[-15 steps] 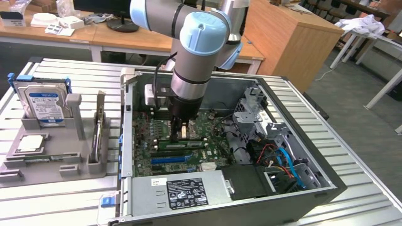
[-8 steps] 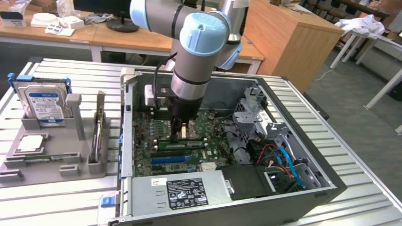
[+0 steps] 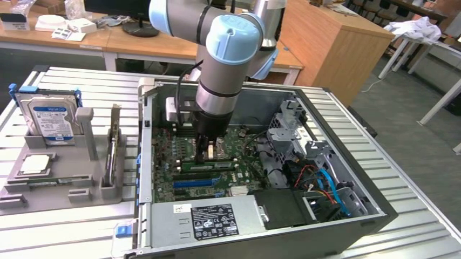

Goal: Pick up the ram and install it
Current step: 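Press down the ram until it locks into place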

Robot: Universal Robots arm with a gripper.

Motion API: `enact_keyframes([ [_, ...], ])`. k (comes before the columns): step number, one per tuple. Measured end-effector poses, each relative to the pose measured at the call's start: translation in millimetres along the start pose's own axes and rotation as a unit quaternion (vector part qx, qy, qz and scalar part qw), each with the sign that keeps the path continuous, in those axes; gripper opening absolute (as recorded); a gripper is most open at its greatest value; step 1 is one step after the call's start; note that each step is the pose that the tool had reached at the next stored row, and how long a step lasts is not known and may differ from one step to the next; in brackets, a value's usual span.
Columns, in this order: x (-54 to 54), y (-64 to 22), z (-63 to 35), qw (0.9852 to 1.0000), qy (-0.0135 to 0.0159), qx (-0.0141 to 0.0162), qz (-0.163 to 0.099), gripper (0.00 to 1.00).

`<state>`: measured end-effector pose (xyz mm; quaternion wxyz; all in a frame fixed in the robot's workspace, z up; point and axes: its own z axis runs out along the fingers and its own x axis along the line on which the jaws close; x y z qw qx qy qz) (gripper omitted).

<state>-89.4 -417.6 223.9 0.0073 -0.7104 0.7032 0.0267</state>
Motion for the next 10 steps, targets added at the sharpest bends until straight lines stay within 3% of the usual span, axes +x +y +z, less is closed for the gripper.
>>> enact_keyframes([
  [10,0.0,0.0,0.9,1.0,0.0,0.0,0.0,0.11],
])
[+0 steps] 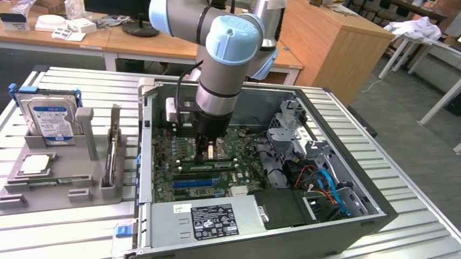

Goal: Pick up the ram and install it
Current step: 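Press down the ram until it locks into place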

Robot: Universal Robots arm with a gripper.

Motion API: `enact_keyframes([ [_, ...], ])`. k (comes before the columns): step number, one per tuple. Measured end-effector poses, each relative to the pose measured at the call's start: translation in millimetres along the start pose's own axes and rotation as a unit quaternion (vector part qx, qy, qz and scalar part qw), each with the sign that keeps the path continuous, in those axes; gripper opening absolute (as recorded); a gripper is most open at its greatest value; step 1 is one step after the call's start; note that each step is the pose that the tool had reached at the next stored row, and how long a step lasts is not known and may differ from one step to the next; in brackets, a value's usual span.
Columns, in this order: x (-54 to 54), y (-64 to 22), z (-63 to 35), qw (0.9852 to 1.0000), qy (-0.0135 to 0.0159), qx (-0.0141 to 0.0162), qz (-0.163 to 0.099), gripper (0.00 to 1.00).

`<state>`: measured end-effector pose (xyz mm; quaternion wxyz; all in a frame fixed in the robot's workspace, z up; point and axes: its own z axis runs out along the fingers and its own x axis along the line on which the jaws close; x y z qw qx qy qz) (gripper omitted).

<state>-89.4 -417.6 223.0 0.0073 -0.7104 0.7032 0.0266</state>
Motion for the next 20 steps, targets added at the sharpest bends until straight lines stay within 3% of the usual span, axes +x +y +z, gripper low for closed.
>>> enact_keyframes([
  [12,-0.2,-0.2,-0.9,1.0,-0.0006,0.0005,0.0,0.11],
  [20,-0.9,0.5,-17.8,1.0,0.0006,0.0,0.0,0.11],
])
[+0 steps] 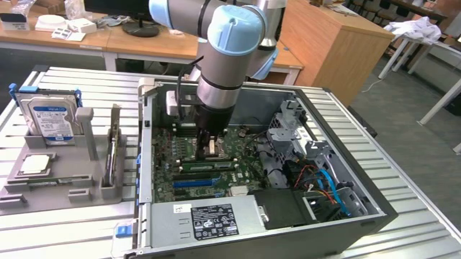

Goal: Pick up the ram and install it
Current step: 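Press down the ram until it locks into place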

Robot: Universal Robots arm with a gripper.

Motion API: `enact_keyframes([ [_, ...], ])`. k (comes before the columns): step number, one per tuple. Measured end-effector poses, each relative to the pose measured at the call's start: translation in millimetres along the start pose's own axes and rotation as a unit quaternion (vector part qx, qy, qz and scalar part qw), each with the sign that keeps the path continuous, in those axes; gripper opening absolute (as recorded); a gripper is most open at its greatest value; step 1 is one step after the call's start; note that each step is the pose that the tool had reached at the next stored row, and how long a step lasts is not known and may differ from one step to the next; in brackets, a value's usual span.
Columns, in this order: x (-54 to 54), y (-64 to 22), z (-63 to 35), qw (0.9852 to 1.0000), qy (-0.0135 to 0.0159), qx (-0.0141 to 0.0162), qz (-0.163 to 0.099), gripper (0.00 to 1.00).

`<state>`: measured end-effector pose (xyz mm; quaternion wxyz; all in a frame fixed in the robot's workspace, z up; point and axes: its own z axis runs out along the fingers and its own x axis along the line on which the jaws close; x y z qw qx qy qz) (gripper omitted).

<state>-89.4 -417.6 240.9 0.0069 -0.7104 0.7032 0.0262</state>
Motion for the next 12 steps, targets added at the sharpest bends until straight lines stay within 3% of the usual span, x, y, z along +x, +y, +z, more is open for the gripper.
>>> enact_keyframes([
  [12,-0.9,0.5,-18.6,1.0,0.0001,0.0,0.0,0.11],
])
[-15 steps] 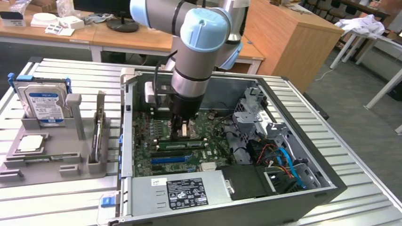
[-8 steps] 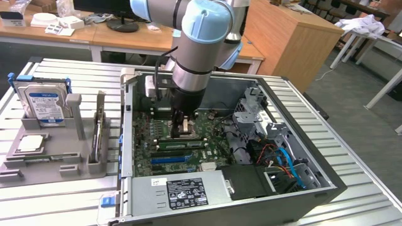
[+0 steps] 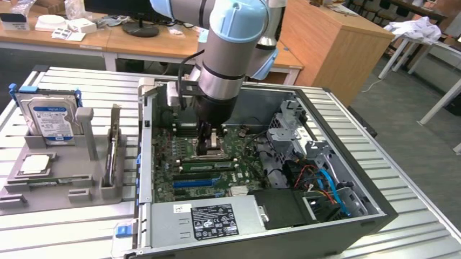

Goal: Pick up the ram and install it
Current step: 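Press down the ram until it locks into place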

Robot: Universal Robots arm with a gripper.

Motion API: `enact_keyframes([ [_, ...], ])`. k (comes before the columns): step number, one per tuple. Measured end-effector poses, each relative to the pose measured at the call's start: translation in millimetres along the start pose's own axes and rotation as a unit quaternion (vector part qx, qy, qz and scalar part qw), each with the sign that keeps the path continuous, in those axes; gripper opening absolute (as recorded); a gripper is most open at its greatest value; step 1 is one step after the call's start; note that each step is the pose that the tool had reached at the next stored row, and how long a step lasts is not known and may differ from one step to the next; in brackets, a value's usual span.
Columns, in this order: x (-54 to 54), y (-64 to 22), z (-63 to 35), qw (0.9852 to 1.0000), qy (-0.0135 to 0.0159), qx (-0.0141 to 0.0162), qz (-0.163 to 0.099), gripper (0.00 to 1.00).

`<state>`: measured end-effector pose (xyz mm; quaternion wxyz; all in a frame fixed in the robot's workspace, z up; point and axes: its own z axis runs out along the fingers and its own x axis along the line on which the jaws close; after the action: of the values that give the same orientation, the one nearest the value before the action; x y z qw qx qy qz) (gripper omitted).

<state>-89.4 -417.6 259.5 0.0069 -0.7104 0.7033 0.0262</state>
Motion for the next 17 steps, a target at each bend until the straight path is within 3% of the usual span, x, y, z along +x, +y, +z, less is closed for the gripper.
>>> enact_keyframes([
  [12,-0.9,0.5,-18.4,1.0,0.0,0.0,0.0,0.11],
  [17,-1.0,0.5,-20.4,1.0,-0.0001,0.0001,0.0,0.11],
])
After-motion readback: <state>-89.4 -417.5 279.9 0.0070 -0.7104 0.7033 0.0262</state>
